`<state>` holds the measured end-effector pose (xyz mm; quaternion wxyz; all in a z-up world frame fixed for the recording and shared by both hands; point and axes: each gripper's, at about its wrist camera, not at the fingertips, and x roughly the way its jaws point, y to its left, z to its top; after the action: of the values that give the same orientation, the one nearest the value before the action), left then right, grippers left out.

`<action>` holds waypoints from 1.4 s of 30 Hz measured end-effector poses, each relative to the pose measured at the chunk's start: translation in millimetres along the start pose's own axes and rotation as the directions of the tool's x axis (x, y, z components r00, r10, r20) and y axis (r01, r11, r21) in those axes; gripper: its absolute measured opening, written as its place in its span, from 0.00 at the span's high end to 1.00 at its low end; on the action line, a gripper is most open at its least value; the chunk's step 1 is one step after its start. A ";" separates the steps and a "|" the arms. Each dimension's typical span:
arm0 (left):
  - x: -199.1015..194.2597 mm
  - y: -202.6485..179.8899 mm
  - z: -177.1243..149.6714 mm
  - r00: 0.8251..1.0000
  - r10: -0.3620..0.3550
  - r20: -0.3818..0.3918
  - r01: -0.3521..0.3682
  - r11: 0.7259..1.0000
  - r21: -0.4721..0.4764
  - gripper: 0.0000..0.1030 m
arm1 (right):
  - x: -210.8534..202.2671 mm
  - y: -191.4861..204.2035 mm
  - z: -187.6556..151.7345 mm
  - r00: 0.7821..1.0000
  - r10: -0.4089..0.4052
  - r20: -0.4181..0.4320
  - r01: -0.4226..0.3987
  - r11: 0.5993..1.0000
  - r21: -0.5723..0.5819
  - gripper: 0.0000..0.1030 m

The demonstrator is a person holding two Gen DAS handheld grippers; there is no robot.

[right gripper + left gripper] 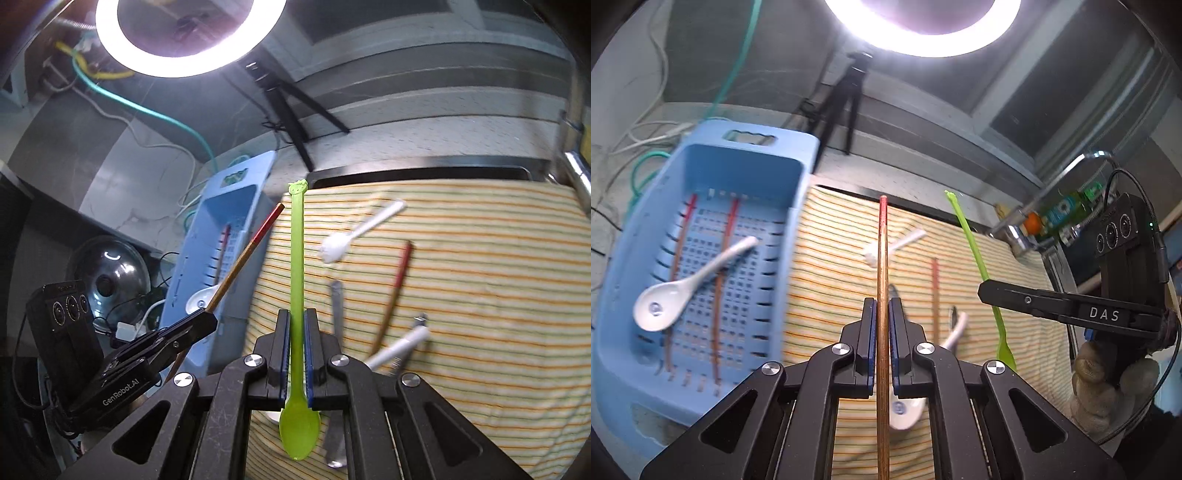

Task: Organize utensils
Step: 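Carry the green spoon and chopstick into the blue basket and open both tools, then move the left tool back over the metal fork on the towel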

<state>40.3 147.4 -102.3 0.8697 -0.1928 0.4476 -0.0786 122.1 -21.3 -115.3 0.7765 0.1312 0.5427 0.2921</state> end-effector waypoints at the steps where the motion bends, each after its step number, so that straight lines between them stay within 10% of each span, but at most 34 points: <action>1: -3.2 6.2 1.3 1.000 0.009 0.008 -0.009 1.000 -0.006 0.95 | 5.3 8.2 3.0 1.000 0.006 -0.002 -0.006 1.000 -0.008 0.94; 23: -5.1 112.7 23.4 0.991 0.133 0.007 -0.131 0.987 -0.092 0.95 | 124.0 90.0 24.1 0.994 0.049 -0.102 -0.050 0.999 -0.007 0.92; 42: -18.4 98.2 16.7 0.987 0.159 0.027 -0.154 0.981 -0.116 0.89 | 86.5 77.5 21.5 0.996 0.008 -0.085 -0.010 1.000 -0.028 0.82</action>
<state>39.5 247.2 -119.6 0.8688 -0.2076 0.4492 0.0191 138.5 94.3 -133.1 0.7533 0.1100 0.5703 0.3086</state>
